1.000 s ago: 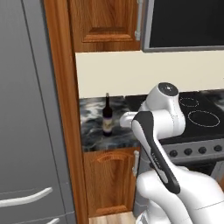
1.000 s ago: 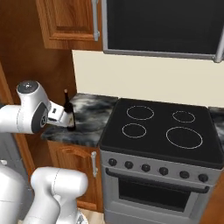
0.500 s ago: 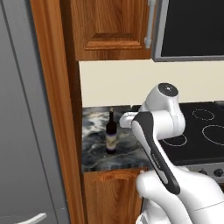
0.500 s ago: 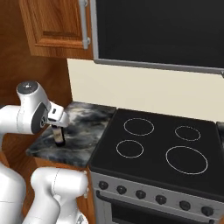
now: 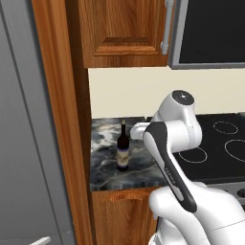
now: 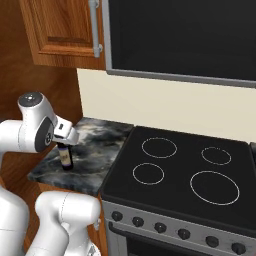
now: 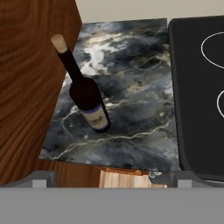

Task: There is a wine glass and glass cup on the dining counter. Place the wine bottle next to the wine glass and the juice bottle next to the glass cup.

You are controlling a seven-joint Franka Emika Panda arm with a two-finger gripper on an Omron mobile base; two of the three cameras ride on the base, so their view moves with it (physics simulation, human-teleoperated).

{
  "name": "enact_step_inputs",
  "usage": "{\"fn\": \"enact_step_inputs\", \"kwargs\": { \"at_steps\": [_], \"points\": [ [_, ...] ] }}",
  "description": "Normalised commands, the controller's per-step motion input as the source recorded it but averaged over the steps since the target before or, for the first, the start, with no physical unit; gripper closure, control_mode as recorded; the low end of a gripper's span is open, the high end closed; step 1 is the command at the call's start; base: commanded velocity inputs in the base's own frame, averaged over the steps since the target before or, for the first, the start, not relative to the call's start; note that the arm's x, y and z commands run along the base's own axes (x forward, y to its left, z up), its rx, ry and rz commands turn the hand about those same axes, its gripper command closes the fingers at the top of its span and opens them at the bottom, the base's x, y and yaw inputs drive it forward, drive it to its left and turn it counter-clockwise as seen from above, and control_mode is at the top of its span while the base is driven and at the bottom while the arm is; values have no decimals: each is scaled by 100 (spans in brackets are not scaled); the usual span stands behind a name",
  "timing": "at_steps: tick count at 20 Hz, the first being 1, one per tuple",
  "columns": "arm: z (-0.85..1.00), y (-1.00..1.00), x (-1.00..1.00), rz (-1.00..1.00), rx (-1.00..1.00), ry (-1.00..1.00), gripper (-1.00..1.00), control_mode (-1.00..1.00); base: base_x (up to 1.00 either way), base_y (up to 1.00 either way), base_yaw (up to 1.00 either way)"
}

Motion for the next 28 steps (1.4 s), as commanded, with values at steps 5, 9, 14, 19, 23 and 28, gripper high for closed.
{"fn": "enact_step_inputs", "kwargs": {
  "at_steps": [5,9,14,19,23,28],
  "points": [
    [0,0,0,0,0,0,-100,100,0,0,0],
    [0,0,0,0,0,0,-100,100,0,0,0],
    [0,0,0,0,0,0,-100,100,0,0,0],
    [1,0,-1,1,0,0,-100,-100,0,0,0],
    [17,0,-11,19,0,0,-100,-100,0,0,0],
    [18,-2,-21,56,0,0,-100,-100,0,0,0]
  ]
}}
